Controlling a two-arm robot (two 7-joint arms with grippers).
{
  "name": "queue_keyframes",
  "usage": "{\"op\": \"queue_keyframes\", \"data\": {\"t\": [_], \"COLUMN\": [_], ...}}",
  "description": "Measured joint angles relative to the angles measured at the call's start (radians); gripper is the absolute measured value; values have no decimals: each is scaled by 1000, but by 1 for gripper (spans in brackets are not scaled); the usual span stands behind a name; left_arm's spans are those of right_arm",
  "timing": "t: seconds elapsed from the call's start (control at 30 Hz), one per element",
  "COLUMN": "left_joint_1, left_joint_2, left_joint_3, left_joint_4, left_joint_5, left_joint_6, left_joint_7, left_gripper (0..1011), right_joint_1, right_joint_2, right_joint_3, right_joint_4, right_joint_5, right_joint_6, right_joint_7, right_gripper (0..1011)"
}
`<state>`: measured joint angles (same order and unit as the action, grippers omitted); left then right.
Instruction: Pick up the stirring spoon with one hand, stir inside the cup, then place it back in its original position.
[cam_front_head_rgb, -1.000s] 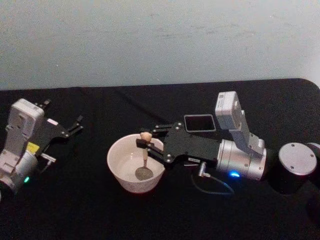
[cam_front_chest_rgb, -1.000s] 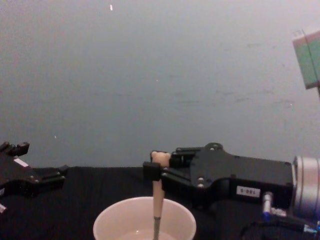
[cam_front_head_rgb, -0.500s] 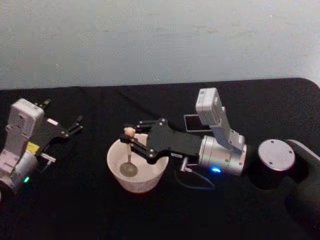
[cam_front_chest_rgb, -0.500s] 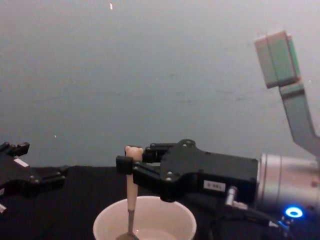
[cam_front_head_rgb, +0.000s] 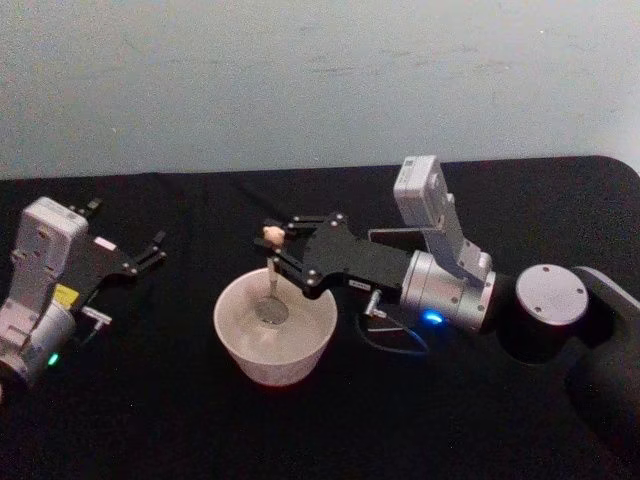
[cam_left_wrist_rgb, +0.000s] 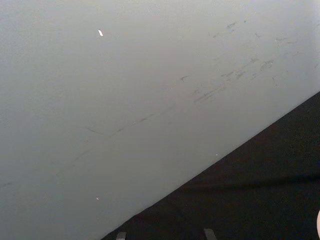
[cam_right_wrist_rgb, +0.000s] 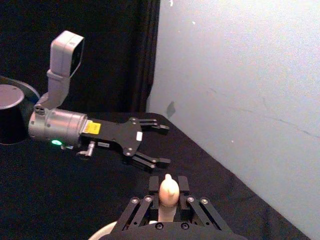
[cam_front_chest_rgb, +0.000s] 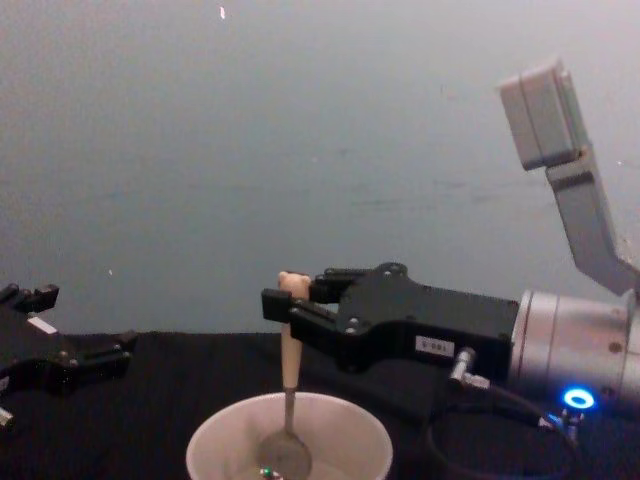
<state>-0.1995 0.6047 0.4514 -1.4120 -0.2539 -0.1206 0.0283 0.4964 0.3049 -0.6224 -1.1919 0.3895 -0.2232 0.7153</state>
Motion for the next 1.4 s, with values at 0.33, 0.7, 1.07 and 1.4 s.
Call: {"op": "queue_keyframes", "data": {"t": [0.33, 0.7, 1.07, 1.4], "left_joint_1": [0, 0, 0, 0], "left_joint_2": [0, 0, 0, 0], "left_joint_3": [0, 0, 0, 0], "left_joint_4": [0, 0, 0, 0], "left_joint_5": [0, 0, 0, 0], "left_joint_6": [0, 0, 0, 0], "left_joint_7": [0, 0, 0, 0], "left_gripper": [1001, 1001, 1001, 1001], "right_joint_1": [-8, -25, -61, -95], "right_joint_2": [11, 28, 77, 121], "right_joint_3": [17, 26, 39, 36], "right_joint_4": [-5, -31, -97, -162], "right_joint_5": [-7, -13, -4, 24], "right_joint_6": [5, 18, 41, 65], "right_joint_7": [-7, -11, -6, 26], "right_gripper": [214, 214, 214, 214]}}
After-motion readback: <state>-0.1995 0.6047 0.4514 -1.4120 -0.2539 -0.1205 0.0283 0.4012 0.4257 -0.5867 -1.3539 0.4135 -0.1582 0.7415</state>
